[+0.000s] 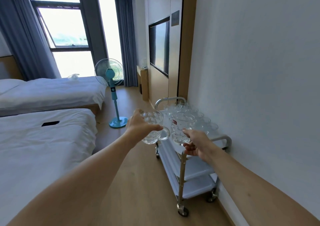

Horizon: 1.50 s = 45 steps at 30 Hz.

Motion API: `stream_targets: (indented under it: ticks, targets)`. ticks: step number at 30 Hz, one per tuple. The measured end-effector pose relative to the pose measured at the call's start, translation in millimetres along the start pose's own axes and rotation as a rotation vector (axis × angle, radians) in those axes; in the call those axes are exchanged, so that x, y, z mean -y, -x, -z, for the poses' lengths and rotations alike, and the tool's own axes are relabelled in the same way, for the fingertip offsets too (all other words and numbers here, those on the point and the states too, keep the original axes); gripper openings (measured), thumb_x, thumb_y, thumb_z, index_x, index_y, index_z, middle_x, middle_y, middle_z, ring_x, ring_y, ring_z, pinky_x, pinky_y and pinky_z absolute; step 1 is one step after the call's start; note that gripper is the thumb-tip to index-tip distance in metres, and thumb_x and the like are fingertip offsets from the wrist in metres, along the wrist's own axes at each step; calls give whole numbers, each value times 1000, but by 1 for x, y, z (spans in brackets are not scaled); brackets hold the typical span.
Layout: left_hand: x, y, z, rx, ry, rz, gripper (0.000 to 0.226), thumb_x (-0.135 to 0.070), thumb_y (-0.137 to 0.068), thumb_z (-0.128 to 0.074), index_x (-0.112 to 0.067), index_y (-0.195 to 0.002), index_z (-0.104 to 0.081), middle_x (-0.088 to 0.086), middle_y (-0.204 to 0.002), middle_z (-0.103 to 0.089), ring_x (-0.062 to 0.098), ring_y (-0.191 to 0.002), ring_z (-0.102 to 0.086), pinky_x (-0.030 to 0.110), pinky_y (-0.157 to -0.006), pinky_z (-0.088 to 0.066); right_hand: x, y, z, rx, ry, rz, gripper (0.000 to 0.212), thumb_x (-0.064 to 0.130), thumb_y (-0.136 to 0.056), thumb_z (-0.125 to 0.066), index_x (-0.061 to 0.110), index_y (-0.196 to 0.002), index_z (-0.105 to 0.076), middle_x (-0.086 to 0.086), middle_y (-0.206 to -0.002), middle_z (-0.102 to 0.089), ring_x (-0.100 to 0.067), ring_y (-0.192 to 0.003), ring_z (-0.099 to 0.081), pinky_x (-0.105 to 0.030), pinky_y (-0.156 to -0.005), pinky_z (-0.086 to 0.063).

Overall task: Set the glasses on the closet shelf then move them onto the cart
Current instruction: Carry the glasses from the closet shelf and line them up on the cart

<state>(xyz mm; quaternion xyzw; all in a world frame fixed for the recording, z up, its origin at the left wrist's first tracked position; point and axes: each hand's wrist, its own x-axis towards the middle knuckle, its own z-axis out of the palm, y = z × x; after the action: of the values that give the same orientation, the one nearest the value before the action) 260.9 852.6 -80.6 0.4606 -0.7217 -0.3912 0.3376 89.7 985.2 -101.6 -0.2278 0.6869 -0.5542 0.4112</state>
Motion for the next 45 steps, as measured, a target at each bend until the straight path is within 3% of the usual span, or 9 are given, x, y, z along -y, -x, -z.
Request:
stream_targets:
  ticks: [5,11,19,28,32,35,45]
  targets:
    - [30,-54,16,64,11,1,103,-30,-61,-98,-15,-144,-39,6,-133,-52,20,-112,-50,30,-88,-42,2,-46,-48,-21,-13,-14,19,29,-100,-61,10,-101,-60,-9,-76,-53,-18,-64,-52,-35,-62,-56]
    - [62,-127,34,107,-26,5,112,-41,-53,-99,-18,-145,-39,5,-135,-55,25,-120,-53,43,-105,-48,8,-101,-103,-69,-24,-40,18,28,-98,-63,11,-103,-62,-8,-75,-56,-17,-62,-53,-35,-61,-57]
    - [103,-202,40,174,-81,6,112,-44,-52,-98,-21,-144,-39,2,-134,-56,24,-122,-53,45,-106,-48,2,-163,-150,-140,-48,-92,17,27,-97,-64,12,-104,-63,-8,-71,-57,-15,-57,-52,-31,-55,-56]
    - [142,-269,20,228,-74,72,112,-44,-51,-98,-22,-143,-38,0,-133,-53,24,-122,-52,45,-104,-49,-15,-234,-161,-187,-55,-173,21,29,-95,-65,12,-108,-64,-10,-73,-58,-16,-55,-51,-32,-55,-56]
    - [153,-301,2,227,-66,89,110,-41,-54,-98,-20,-142,-36,1,-132,-52,23,-119,-52,42,-102,-49,-17,-272,-161,-180,-59,-191,16,27,-95,-66,14,-101,-63,-9,-71,-58,-16,-54,-51,-31,-54,-55]
    - [160,-330,-16,244,-77,95,109,-39,-55,-97,-18,-142,-36,1,-133,-50,23,-120,-51,40,-101,-49,-18,-304,-160,-188,-69,-209,13,25,-95,-66,13,-94,-61,-9,-69,-58,-15,-51,-49,-30,-52,-54]
    - [167,-431,-97,379,-182,117,109,-40,-55,-97,-20,-143,-35,0,-131,-49,21,-118,-50,37,-98,-49,-20,-415,-135,-219,-127,-291,16,25,-97,-63,10,-102,-65,-7,-69,-54,-13,-49,-44,-29,-53,-53]
